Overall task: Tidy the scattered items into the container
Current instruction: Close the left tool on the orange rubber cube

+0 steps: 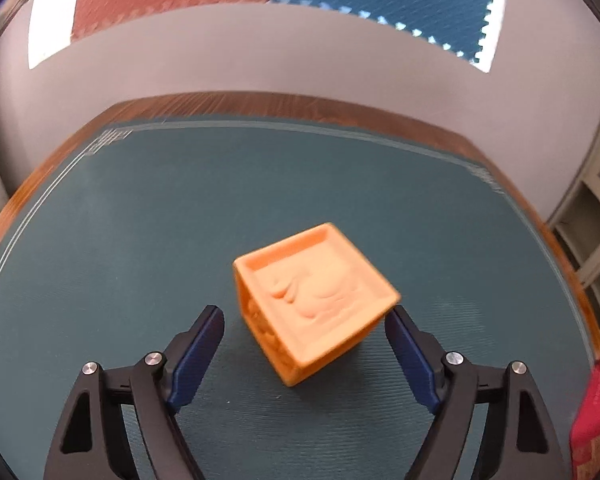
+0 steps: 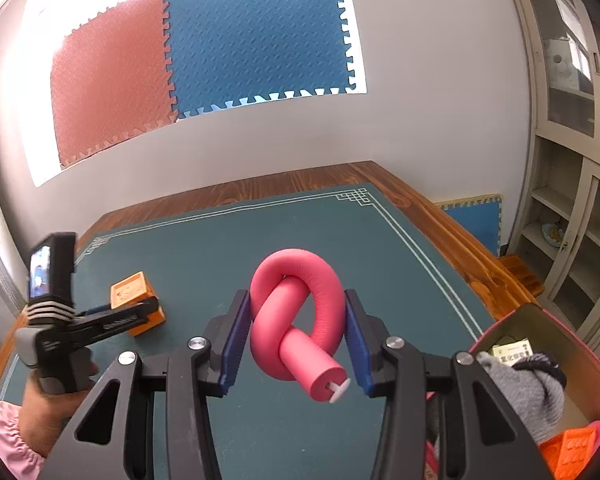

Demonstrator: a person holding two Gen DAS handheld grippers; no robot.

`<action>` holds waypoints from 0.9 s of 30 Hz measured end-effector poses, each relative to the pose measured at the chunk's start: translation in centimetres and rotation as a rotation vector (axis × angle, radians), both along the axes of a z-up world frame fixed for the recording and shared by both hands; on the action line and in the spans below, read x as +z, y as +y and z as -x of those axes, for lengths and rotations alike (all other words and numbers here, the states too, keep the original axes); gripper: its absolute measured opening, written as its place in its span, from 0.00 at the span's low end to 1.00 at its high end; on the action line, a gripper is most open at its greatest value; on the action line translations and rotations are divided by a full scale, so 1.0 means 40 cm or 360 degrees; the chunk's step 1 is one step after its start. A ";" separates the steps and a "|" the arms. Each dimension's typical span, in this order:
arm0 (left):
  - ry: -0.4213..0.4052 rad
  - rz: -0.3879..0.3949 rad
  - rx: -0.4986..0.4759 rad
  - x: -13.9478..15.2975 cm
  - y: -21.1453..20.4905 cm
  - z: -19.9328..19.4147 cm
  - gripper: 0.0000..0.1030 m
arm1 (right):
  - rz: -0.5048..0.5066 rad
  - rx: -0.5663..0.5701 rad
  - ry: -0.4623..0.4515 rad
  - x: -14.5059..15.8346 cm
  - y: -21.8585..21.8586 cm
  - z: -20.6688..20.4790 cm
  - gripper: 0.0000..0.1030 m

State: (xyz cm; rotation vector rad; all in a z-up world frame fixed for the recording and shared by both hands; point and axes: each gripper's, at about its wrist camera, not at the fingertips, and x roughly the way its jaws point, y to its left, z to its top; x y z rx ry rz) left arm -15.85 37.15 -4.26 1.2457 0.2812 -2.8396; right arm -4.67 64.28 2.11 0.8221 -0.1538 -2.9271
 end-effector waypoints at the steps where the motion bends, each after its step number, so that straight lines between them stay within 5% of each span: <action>1: -0.0010 0.0005 0.0011 -0.006 0.000 0.003 0.83 | 0.0005 0.0002 0.0002 -0.002 -0.001 -0.002 0.48; 9: -0.0026 0.0068 0.0007 -0.015 -0.028 0.013 0.83 | 0.0046 0.0019 0.0015 -0.019 -0.005 -0.014 0.48; 19: -0.0023 0.0016 0.0232 -0.017 -0.212 -0.076 0.83 | 0.0095 0.0078 0.0025 -0.024 -0.012 -0.026 0.48; 27: 0.0047 -0.0013 0.0125 -0.004 -0.185 -0.051 0.83 | 0.0111 0.0064 0.0022 -0.030 -0.001 -0.026 0.48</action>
